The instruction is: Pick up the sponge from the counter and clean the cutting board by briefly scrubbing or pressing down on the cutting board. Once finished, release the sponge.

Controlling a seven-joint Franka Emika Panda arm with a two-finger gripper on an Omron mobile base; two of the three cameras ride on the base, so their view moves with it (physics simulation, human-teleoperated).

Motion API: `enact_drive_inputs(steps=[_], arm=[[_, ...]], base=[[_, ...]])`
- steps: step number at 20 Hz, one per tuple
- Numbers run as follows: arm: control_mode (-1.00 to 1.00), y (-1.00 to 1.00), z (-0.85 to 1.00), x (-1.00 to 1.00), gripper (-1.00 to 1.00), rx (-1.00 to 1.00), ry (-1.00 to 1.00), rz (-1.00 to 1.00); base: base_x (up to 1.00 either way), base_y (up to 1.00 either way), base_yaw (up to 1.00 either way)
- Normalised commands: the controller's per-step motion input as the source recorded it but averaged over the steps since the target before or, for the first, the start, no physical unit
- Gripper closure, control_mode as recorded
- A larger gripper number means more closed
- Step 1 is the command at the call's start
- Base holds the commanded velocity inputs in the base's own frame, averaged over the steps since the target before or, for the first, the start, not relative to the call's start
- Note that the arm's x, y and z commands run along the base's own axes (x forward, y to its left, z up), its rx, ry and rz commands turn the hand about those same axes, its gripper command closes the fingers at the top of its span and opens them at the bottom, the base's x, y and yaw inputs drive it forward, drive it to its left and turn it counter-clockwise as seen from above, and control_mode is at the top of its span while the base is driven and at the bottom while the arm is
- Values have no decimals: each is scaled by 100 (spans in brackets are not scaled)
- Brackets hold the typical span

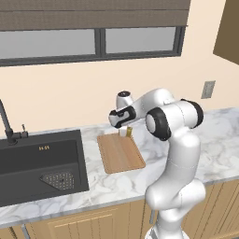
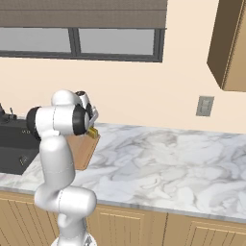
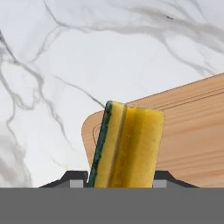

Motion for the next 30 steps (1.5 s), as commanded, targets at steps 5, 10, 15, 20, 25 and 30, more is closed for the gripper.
enact_drive_inputs(steps=[5,10,15,20,25,30], arm=[[-100,26,0,-41,100,0,-7,0],[-100,33,0,-38,100,0,-6,0],[-100,45,0,-17,100,0,0,1],[-100,52,0,-1,100,0,1,4],[-100,45,0,-3,100,0,1,6],[-100,20,0,-30,100,0,0,3]], base=[[0,0,0],[0,0,0],[0,0,0],[0,0,0],[0,0,0],[0,0,0]])
